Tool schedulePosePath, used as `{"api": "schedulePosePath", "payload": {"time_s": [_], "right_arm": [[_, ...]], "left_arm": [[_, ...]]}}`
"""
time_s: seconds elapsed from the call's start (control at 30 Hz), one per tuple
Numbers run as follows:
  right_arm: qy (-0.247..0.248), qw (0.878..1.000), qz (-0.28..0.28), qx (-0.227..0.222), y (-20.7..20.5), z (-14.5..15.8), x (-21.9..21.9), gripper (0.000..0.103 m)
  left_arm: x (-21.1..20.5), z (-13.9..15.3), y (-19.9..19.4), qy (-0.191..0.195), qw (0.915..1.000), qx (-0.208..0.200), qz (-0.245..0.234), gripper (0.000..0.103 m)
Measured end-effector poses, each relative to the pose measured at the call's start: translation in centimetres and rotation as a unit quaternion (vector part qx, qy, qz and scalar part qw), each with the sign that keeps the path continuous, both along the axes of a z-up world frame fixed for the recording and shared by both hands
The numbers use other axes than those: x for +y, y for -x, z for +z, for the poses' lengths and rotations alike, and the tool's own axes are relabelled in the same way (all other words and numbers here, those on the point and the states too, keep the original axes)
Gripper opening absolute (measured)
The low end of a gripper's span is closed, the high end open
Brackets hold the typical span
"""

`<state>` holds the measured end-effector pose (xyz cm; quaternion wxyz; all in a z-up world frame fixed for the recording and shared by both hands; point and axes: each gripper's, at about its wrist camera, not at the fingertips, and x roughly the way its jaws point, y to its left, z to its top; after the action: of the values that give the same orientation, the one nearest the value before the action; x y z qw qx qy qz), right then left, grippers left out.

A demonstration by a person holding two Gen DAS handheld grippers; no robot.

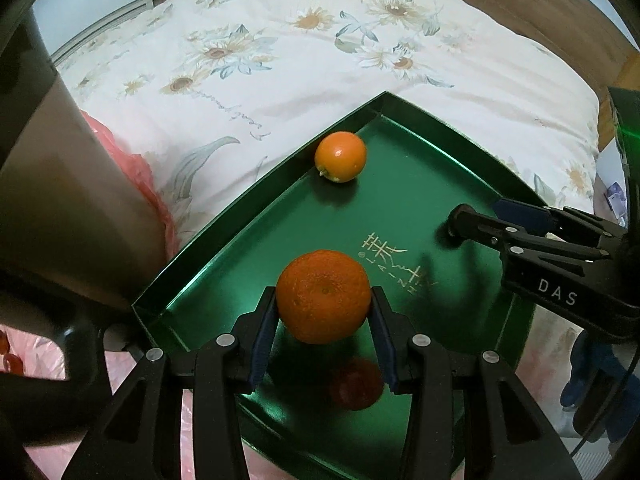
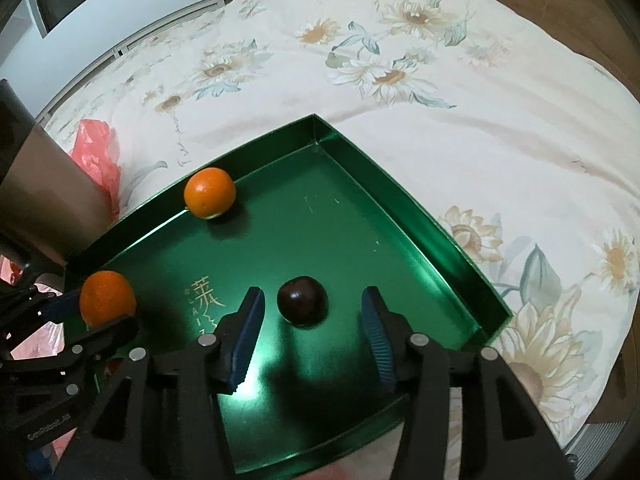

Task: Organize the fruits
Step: 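Open the right tool to drop the plum while the left tool releases the orange, then move both open tools back toward the remaining fruit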

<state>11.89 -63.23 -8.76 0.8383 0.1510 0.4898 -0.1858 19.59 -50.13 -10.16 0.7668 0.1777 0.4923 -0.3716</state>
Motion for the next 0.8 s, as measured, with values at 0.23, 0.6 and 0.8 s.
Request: {"api": "schedulePosePath", "payload": {"time_s": [0.23,0.6,0.8], "right_arm": [[0.009,1.000,-0.017,-0.013,1.6,1.8,0.4,0.085],[0.018,0.999,-0.026,-0.008,4.0,3.3,2.8,0.091],[0.016,1.000,-0.021,0.000,4.8,3.8,4.6,0.091]], "left_arm": [[0.8,1.9,1.5,0.018,0.9993,-0.031,-0.007,0.046],[3.3,5.0,4.7,0.043,0.9962,-0.067,-0.035,0.051],[5.8,5.4,6.5,0.042,0.9959,-0.067,-0.044,0.053]]}}
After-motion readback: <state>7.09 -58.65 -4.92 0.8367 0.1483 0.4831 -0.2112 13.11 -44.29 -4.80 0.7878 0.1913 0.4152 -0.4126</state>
